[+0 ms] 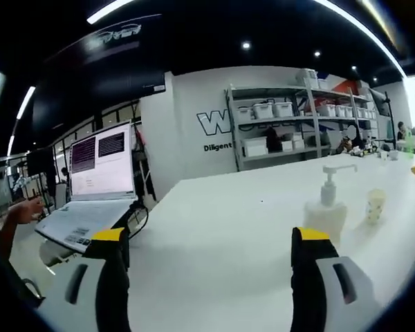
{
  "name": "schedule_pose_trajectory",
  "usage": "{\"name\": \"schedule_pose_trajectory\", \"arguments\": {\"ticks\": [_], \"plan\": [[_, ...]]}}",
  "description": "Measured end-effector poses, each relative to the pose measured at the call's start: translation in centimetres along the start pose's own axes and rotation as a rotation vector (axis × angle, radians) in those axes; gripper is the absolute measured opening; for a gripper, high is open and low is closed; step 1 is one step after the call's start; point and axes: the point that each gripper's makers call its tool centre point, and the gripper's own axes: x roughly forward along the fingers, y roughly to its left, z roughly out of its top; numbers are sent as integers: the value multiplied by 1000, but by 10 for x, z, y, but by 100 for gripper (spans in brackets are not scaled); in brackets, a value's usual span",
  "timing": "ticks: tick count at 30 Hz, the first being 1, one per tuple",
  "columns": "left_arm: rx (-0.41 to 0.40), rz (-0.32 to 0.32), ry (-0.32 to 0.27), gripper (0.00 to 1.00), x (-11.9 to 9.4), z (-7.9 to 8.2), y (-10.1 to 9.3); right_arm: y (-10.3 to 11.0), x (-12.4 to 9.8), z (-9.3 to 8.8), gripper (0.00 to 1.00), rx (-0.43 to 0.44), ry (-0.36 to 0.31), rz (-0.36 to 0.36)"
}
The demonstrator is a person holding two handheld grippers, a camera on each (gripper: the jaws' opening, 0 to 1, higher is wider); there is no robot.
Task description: Hold the bottle steady, press the pump all the way down and release, and repeat the specified number of times to dispense into the cup
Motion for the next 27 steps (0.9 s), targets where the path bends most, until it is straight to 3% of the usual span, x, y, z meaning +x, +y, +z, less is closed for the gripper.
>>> {"name": "schedule_pose_trajectory", "arguments": {"ticks": [6,8,9,11,12,14,15,17,18,19,21,22,25,27], "plan": [[4,-11,26,95,-3,-5,-17,10,-2,-4,99,5,9,-3],[-50,-42,37,96,-5,-9,-29,20,-3,-17,99,67,66,16],[-43,-56,65,96,-6,-15,-36,22,-3,-18,99,47,57,6],[-18,-73,89,96,-8,-20,-47,30,-5,-30,99,74,110,19],[-34,-117,134,96,-10,-27,-58,34,-6,-35,99,74,133,28],[-35,-118,115,96,-13,-26,-65,40,-6,-40,99,61,157,45],[11,-128,165,98,-14,-34,-71,43,-6,-40,99,68,159,45],[13,-158,206,95,-16,-42,-82,54,-6,-44,99,76,179,80],[-26,-170,173,97,-16,-38,-87,56,-6,-43,99,64,173,72],[-23,-165,171,99,-16,-37,-87,59,-5,-39,99,58,147,79],[0,-172,178,98,-17,-38,-90,62,-4,-39,100,80,162,90],[-29,-189,144,99,-17,-32,-93,62,-2,-28,100,77,96,87],[-5,-172,123,99,-18,-25,-86,66,-3,-28,100,71,100,105],[-38,-180,109,99,-18,-21,-83,69,-2,-25,100,91,88,119]]}}
